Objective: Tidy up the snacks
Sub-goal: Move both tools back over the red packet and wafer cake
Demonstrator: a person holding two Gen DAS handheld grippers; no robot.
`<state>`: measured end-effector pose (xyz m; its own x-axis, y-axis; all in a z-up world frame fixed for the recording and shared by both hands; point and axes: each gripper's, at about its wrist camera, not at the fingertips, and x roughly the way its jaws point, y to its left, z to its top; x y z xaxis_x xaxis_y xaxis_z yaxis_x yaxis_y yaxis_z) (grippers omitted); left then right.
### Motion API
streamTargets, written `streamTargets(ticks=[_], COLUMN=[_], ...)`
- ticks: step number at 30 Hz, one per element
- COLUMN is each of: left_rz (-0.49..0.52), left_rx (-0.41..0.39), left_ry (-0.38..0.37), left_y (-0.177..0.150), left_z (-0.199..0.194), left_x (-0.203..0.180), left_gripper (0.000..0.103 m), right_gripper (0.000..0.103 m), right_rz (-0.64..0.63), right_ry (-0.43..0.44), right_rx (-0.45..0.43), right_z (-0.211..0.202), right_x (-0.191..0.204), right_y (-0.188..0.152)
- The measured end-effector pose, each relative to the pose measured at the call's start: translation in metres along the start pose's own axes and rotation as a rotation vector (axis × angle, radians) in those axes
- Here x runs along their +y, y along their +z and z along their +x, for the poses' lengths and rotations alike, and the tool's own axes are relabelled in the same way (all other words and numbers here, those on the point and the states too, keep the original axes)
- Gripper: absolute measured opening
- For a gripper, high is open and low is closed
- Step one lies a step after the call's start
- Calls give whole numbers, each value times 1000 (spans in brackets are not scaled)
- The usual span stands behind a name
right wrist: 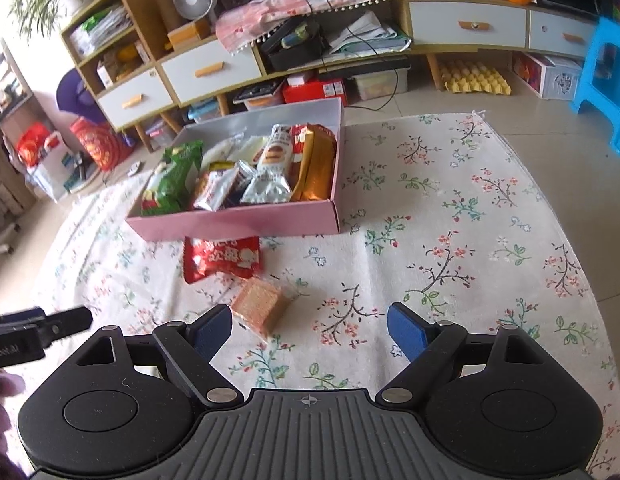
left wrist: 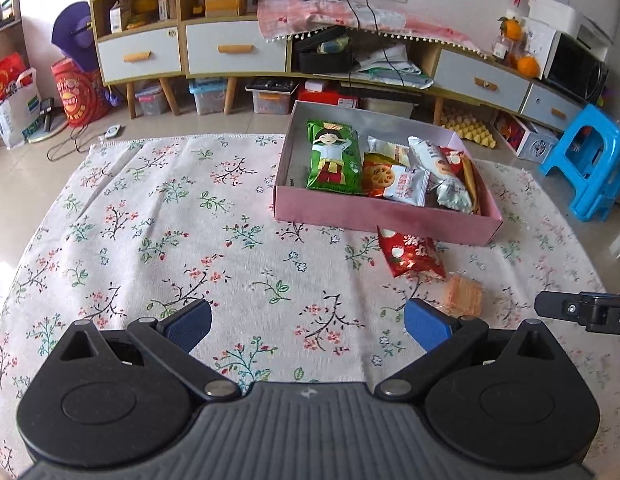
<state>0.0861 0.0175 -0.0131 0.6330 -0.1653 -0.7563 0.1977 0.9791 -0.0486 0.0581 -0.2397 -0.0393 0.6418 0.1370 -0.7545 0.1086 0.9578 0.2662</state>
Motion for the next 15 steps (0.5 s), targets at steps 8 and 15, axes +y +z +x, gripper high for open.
streamTargets(ticks=[8,15], left_rz=[10,-30], left_rx=[53,76], left_ry=[38,40], left_y=[-1,2], left_z=[26,39], left_x=[3,8], left_gripper=[103,103], right_gripper=[87,87], right_rz=[-130,-188], right_ry=[-14,15], right_rx=[61,91], right_z=[26,55], right_x=[20,36], right_y=[-9,-11])
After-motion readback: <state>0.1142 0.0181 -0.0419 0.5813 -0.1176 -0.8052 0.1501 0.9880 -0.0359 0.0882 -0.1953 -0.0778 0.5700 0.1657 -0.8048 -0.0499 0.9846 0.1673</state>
